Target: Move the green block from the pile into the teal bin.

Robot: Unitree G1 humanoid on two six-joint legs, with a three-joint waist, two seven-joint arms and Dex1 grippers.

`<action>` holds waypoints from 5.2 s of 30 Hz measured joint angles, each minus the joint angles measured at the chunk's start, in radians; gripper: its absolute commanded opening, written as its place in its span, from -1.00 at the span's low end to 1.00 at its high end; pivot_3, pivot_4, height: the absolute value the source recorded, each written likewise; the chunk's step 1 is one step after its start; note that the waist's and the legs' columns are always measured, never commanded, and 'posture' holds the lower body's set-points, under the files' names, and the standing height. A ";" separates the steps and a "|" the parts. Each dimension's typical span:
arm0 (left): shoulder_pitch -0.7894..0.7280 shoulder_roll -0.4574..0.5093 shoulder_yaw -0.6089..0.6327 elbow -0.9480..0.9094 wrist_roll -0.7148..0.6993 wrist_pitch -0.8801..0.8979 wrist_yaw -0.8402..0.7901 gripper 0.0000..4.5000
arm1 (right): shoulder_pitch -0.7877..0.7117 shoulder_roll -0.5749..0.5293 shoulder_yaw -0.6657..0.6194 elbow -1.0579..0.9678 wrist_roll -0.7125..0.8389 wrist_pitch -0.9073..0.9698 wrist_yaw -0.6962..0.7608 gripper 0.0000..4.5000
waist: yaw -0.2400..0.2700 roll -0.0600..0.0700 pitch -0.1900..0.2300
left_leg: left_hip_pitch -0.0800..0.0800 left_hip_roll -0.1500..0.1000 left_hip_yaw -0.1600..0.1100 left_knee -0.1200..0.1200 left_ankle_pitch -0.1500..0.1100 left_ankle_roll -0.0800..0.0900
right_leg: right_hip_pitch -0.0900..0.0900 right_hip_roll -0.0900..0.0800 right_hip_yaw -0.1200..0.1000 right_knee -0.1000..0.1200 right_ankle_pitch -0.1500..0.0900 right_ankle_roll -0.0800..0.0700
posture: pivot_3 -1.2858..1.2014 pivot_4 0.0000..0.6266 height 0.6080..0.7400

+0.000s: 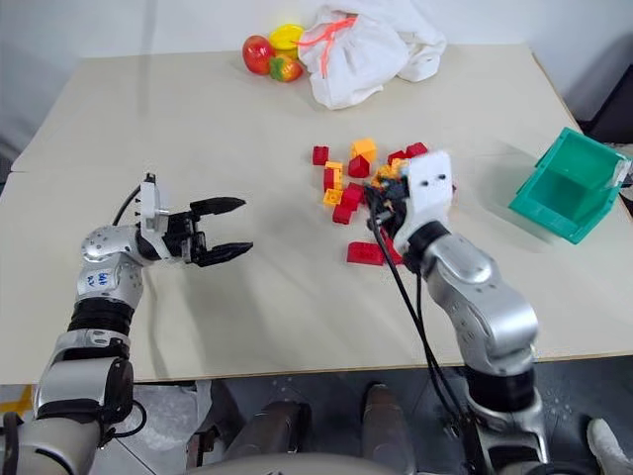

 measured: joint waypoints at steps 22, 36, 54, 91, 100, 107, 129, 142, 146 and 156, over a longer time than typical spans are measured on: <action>-0.089 -0.062 0.011 0.139 0.022 -0.098 0.081 1.00 | -0.510 0.178 -0.151 1.070 -0.241 -0.305 -0.312 -0.99 | -0.076 0.000 0.000 | -0.003 0.000 0.007 0.004 0.000 -0.001 | -0.015 -0.002 -0.004 0.017 0.004 -0.007 | 0.03 -0.52 1.00; -0.069 -0.075 0.017 0.126 0.021 -0.098 0.089 1.00 | -0.172 -0.179 -0.085 0.343 -0.131 0.017 0.160 -0.91 | -0.049 0.001 0.001 | -0.004 0.000 0.012 0.006 0.000 -0.001 | -0.015 -0.001 -0.003 0.017 0.004 -0.006 | 0.03 -0.52 1.00; -0.050 -0.062 0.016 0.105 0.026 -0.108 0.070 1.00 | 0.107 -0.747 -0.281 0.106 0.091 0.077 0.714 0.98 | -0.018 -0.001 0.001 | -0.003 0.002 0.022 0.014 -0.001 0.001 | -0.013 0.000 0.000 0.009 0.011 -0.005 | 0.03 -0.52 1.00; 0.115 -0.077 0.017 -0.141 0.015 -0.040 0.199 1.00 | -0.798 -0.073 0.126 1.682 -0.482 -0.442 0.646 0.98 | -0.049 0.001 0.002 | -0.005 0.003 0.025 0.022 -0.003 0.002 | -0.016 0.000 -0.002 0.017 0.015 -0.006 | 0.03 -0.52 1.00; 0.107 -0.077 0.016 -0.139 0.015 -0.040 0.200 1.00 | -0.797 -0.068 0.020 1.707 -0.455 -0.466 0.539 -0.06 | -0.052 0.002 0.003 | -0.005 0.003 0.025 0.022 -0.003 0.002 | -0.016 0.000 -0.003 0.017 0.015 -0.006 | 0.03 -0.52 1.00; 0.106 -0.090 0.001 -0.140 0.015 -0.032 0.206 1.00 | -0.738 -0.099 0.010 1.537 -0.434 -0.448 0.620 -0.99 | -0.053 0.002 0.003 | -0.005 0.003 0.026 0.021 -0.003 0.002 | -0.017 0.000 -0.002 0.017 0.015 -0.006 | 0.03 -0.52 1.00; 0.078 -0.123 -0.033 -0.144 0.016 -0.021 0.213 1.00 | -0.579 -0.100 0.018 1.270 -0.395 -0.448 0.651 0.41 | -0.051 0.002 0.003 | -0.005 0.003 0.027 0.022 -0.003 0.002 | -0.017 0.000 -0.001 0.017 0.015 -0.006 | 0.03 -0.52 1.00; 0.086 -0.125 -0.033 -0.171 0.015 -0.018 0.232 1.00 | -0.723 -0.011 0.031 1.625 -0.438 -0.563 0.645 0.25 | -0.054 0.002 0.003 | -0.005 0.003 0.027 0.022 -0.003 0.002 | -0.017 0.000 -0.001 0.017 0.015 -0.006 | 0.03 -0.52 1.00; 0.100 -0.125 -0.033 -0.182 0.015 -0.014 0.245 1.00 | -0.731 -0.011 0.027 1.631 -0.442 -0.574 0.629 -0.26 | -0.054 0.002 0.003 | -0.005 0.003 0.027 0.022 -0.003 0.002 | -0.017 0.000 -0.001 0.017 0.015 -0.006 | 0.03 -0.52 1.00; 0.080 -0.143 -0.090 -0.249 0.051 0.048 0.301 1.00 | -0.505 -0.116 -0.007 0.952 -0.364 -0.352 0.670 -0.33 | -0.033 0.003 0.003 | -0.009 0.002 0.024 0.023 -0.004 0.002 | -0.018 -0.001 -0.003 0.016 0.015 -0.006 | 0.03 -0.52 1.00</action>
